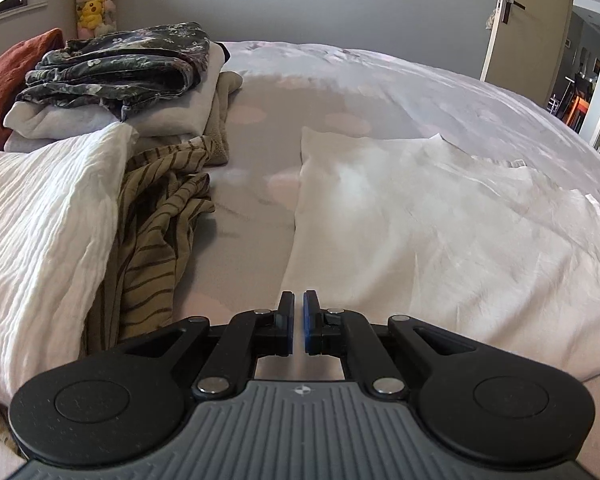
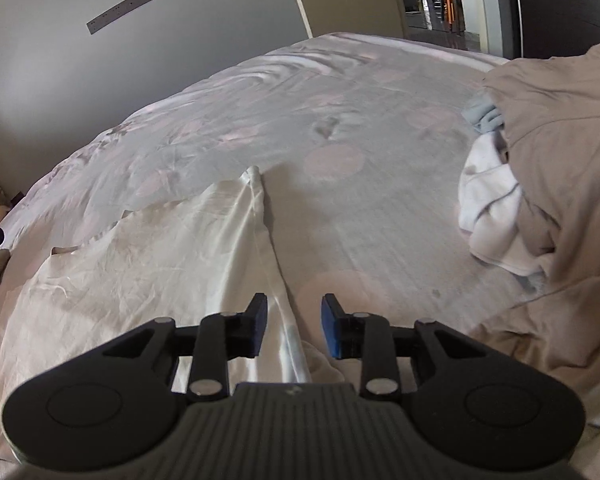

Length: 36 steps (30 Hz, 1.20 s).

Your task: Fold clothes

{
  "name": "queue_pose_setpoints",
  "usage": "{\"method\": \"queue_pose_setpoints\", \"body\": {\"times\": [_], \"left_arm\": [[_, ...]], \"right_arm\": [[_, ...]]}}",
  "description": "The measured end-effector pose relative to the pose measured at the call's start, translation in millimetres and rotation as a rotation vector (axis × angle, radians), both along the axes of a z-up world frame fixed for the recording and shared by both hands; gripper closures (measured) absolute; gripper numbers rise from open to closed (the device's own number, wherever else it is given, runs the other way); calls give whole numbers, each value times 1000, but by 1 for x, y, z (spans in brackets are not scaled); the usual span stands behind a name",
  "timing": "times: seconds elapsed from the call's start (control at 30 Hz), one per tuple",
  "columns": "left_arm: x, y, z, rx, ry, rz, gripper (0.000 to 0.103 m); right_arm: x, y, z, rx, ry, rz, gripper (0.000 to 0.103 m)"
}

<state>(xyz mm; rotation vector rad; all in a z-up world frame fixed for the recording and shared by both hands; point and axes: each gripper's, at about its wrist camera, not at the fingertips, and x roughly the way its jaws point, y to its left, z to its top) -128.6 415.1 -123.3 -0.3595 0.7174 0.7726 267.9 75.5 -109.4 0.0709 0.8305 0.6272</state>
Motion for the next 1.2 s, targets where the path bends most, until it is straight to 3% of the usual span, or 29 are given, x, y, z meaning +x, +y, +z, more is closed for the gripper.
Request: {"method": "queue_pose_setpoints", "body": {"times": [0.13, 0.2, 0.3, 0.37, 0.43, 0.6, 0.73, 0.8, 0.87, 1.0, 1.07, 1.2], "left_arm": [[14, 9, -11, 15, 28, -8, 101], [17, 11, -16, 19, 36, -2, 101], [17, 12, -21, 24, 30, 12, 101], [14, 13, -23, 19, 15, 27, 101], [13, 12, -24, 19, 3, 37, 101], [14, 11, -25, 28, 12, 35, 101], [14, 13, -25, 17, 16, 37, 101], [15, 13, -25, 19, 19, 39, 101], [16, 12, -26, 22, 22, 44, 101], [18, 12, -27, 21, 23, 60, 101], [17, 12, -27, 19, 23, 61, 101], [18, 14, -24, 21, 37, 39, 101]], "right_arm": [[8, 11, -18, -19, 23, 23, 73], [11, 15, -24, -37, 33, 40, 95], [11, 18, -29, -106, 11, 29, 99], [14, 11, -30, -159, -5, -50, 103], [17, 1, -29, -178, -15, -127, 103], [17, -13, -20, 28, 0, -104, 98], [6, 23, -17, 6, -88, 62, 97], [1, 39, -19, -30, -128, 124, 84], [0, 52, -27, -117, -158, 146, 83], [11, 51, -41, -225, -176, 110, 89], [18, 41, -41, -180, -131, 74, 89], [16, 32, -35, -161, -129, 35, 86]]}}
